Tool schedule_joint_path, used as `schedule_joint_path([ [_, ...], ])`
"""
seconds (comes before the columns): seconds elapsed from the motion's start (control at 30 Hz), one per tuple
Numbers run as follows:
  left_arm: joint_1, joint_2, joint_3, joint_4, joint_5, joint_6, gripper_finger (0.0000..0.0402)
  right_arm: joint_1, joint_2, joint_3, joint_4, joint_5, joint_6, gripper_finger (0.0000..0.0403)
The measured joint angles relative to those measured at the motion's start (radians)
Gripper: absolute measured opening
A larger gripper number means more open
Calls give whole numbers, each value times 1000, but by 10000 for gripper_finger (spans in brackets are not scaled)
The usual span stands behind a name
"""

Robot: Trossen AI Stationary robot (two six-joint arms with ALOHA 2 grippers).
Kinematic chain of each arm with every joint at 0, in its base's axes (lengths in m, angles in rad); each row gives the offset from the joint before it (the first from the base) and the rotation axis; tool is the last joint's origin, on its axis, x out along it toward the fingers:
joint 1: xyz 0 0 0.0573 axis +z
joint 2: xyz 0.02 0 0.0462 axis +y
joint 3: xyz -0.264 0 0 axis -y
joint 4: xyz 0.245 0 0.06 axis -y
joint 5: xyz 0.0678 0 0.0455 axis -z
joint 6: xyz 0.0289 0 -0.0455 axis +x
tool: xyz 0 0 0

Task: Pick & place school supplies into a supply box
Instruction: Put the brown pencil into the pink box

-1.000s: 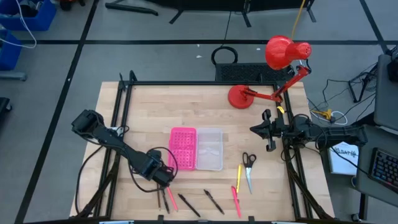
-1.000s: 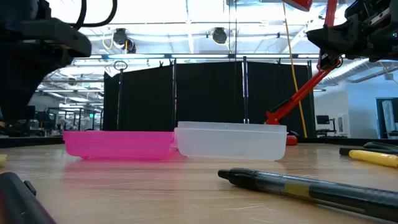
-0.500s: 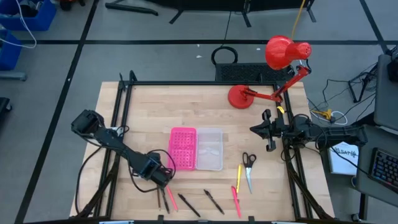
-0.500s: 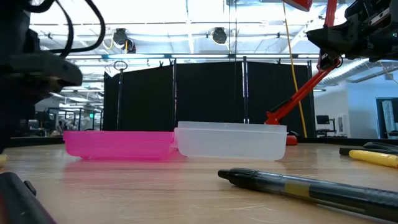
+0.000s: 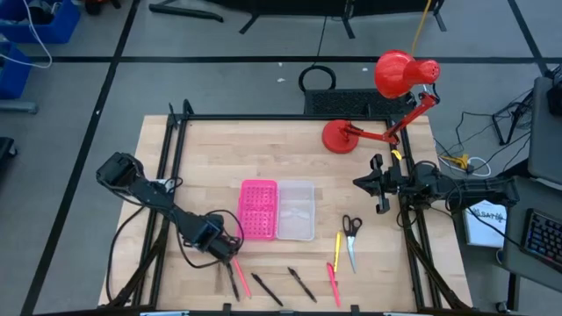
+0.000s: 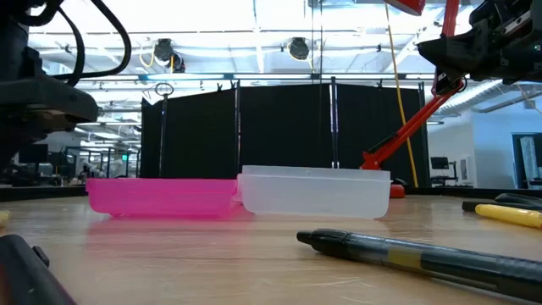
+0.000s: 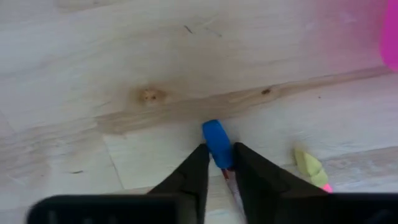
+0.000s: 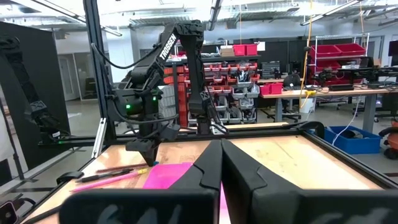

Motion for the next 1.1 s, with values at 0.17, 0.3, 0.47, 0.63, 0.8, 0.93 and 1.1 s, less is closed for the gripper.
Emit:
schedule_joint_path([
  [0.17,0,0,0,0,-10,37,18,0,0,0,9,0,0,0],
  [0.3,0,2,6,-5,-13,62,27,0,0,0,8,0,0,0],
  [0.47,-10,-21,36,-23,-36,69,17,0,0,0,8,0,0,0],
  [0.63,-8,-60,84,-52,-114,72,17,0,0,0,8,0,0,0],
  [0.8,5,-79,133,-76,-135,102,17,0,0,0,8,0,0,0],
  [0.93,27,-83,182,-74,-153,149,17,0,0,0,8,0,0,0],
  [1.1,79,-84,264,-70,-182,229,20,0,0,0,8,0,0,0],
])
